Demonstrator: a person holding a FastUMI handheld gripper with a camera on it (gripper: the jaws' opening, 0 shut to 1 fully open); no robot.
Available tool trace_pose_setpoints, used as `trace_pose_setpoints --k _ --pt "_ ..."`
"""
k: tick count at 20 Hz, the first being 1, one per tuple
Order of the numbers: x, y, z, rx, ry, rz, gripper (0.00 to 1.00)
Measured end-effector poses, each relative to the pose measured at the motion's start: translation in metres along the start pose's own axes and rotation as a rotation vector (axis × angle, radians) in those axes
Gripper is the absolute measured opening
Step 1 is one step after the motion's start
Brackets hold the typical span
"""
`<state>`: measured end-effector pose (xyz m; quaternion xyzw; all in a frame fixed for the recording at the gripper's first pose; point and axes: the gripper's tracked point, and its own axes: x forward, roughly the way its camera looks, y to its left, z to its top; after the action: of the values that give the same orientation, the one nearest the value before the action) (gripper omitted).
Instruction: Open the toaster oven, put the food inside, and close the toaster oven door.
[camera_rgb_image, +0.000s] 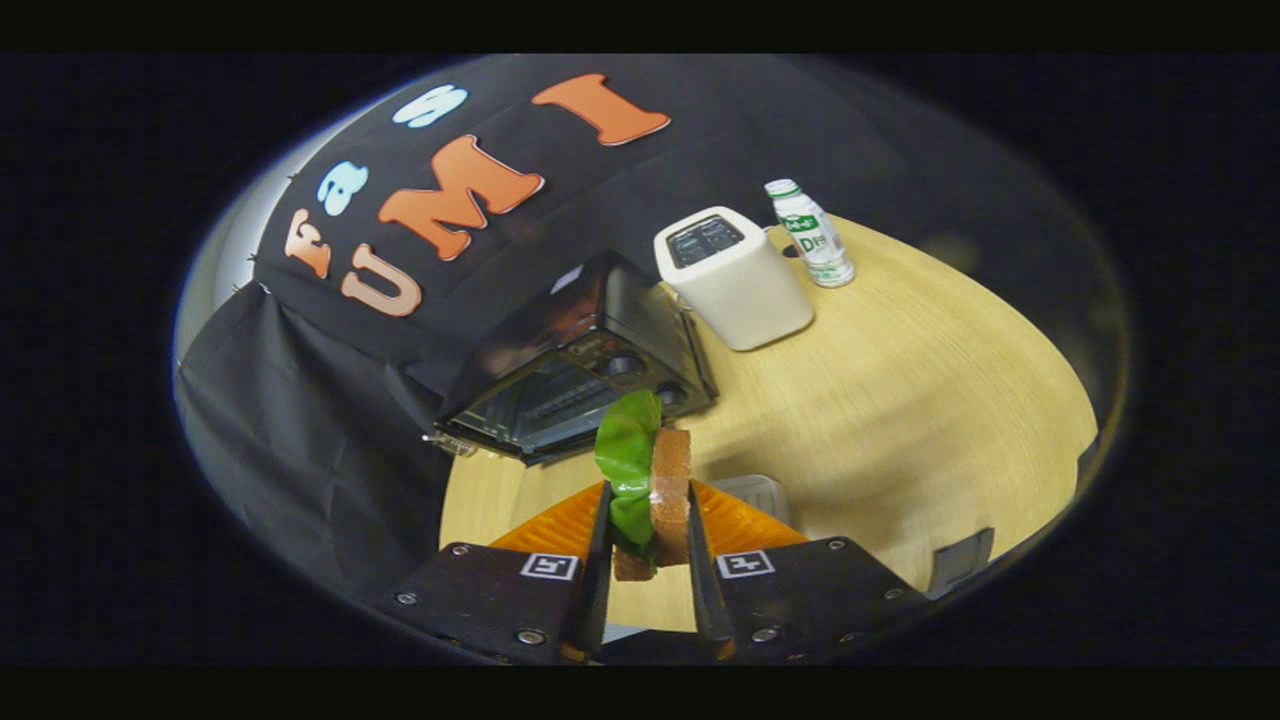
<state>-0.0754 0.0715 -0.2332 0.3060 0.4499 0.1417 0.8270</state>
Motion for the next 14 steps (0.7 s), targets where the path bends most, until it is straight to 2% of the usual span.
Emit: trace_pose_setpoints --k 8,14 --pt "0.062 0.078 -0.017 -0.014 0.013 0.106 0.36" --pt "0.115 0.111 -0.014 0.100 -0.028 0.139 0.36"
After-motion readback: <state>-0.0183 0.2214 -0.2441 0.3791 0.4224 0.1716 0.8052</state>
